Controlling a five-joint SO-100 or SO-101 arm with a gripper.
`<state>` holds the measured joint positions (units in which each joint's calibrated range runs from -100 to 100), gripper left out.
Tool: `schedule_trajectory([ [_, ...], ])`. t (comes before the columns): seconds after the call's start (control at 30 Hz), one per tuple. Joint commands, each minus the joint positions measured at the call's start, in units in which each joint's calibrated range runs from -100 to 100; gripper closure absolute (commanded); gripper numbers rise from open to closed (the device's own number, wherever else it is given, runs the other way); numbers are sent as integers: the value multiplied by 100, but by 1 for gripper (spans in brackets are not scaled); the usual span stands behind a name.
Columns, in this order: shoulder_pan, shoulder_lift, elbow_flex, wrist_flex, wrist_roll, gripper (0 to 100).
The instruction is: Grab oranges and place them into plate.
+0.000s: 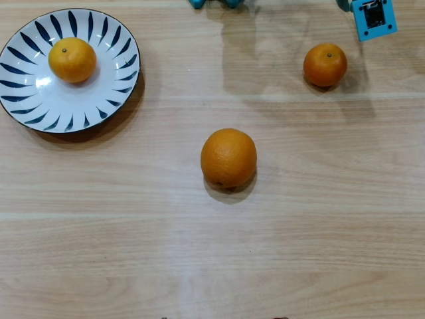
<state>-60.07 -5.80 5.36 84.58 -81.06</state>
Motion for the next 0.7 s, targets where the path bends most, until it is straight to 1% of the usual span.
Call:
schedule_trajectory([
  [0.0, 233, 30, -359, -40, -22, 97],
  [0.2, 555, 73, -432, -31, -1, 97],
  [0.33, 821, 81, -631, 141, 318, 95],
  [0.43, 878, 132, -911, 424, 349, 87],
  [0.53, 910, 402, -1255, 562, 344, 75],
  [0.6, 910, 614, -1427, 562, 344, 68],
  [0.67, 910, 766, -1554, 519, 339, 66],
])
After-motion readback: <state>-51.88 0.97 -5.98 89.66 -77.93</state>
